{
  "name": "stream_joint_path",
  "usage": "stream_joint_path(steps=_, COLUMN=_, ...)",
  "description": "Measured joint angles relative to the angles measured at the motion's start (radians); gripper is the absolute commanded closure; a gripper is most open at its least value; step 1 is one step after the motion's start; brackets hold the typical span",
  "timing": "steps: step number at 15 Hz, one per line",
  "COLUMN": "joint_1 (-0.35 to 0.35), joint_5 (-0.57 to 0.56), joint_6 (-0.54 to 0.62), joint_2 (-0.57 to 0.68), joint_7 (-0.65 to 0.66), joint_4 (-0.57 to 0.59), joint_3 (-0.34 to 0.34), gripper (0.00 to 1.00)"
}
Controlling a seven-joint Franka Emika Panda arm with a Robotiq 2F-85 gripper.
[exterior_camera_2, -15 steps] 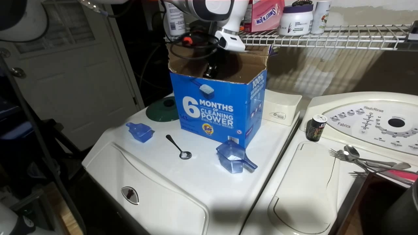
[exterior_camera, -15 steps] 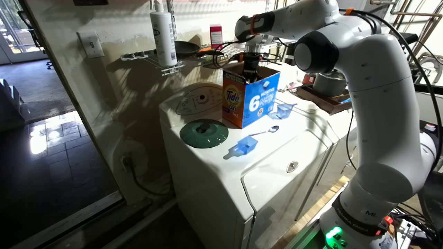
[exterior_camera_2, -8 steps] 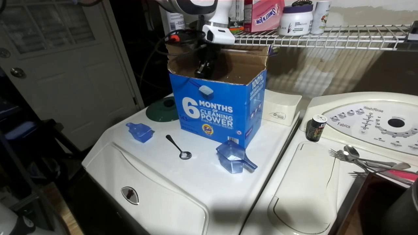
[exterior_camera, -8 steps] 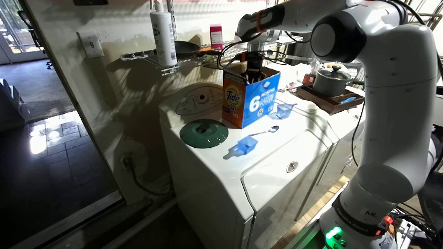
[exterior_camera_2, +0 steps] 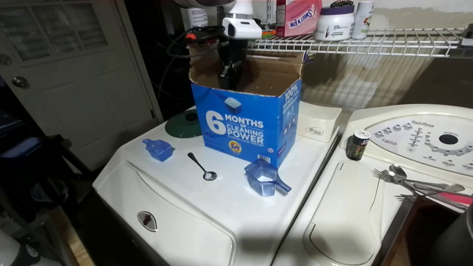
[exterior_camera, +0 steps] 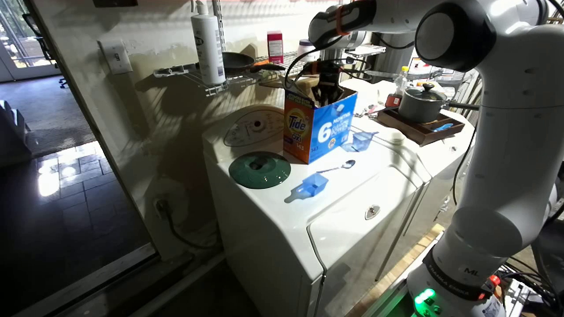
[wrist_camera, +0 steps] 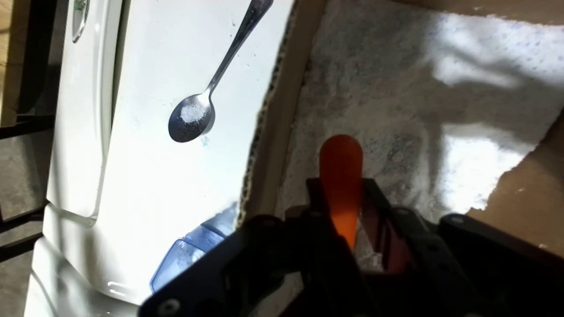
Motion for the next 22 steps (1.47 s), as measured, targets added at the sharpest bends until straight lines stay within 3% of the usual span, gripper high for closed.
stream_joint_path(steps=22, joint_1=-0.023, joint_5=-0.121, joint_6=0.009, joint_2=-0.124, joint_7=0.085, joint_4=-0.038, joint_3=0.056, gripper=0.94)
